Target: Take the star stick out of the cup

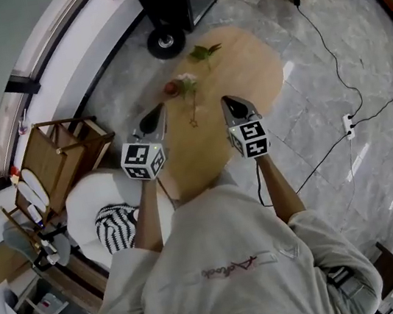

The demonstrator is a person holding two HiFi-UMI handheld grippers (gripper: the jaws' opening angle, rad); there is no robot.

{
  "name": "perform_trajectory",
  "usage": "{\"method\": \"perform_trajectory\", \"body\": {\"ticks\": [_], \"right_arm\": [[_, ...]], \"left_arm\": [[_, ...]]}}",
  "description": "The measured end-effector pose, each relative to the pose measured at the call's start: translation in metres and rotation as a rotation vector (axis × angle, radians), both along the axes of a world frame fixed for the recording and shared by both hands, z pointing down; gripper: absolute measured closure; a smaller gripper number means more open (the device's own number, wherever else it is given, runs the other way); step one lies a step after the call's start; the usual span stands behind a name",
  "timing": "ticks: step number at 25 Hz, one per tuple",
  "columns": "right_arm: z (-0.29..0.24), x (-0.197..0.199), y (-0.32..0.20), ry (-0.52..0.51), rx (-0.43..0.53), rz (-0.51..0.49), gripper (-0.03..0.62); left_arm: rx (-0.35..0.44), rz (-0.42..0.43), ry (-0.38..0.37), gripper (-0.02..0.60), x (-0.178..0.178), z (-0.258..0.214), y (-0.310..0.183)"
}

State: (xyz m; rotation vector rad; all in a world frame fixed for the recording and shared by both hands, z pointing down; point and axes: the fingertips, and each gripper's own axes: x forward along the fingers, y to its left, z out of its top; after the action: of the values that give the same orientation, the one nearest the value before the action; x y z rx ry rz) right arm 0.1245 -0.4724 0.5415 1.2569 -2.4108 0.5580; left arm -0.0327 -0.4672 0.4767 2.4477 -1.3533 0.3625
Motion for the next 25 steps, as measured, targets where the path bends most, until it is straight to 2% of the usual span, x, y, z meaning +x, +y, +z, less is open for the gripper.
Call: {"method": "perform_trajectory", "body": {"ticks": [17, 25], "right_arm": [[0.038, -0.038, 0.015, 0.041, -0.009, 0.040, 0.589], [0.080, -0.055, 0.031, 0.042, -0.062, 0.044, 0.589]], "left_arm": [[-0.075, 0.063, 0.068, 0.581, -0.019, 0.075, 0.026], [-0.118, 0.070, 0.079, 0.581, -0.026, 0.119, 0.041]]}}
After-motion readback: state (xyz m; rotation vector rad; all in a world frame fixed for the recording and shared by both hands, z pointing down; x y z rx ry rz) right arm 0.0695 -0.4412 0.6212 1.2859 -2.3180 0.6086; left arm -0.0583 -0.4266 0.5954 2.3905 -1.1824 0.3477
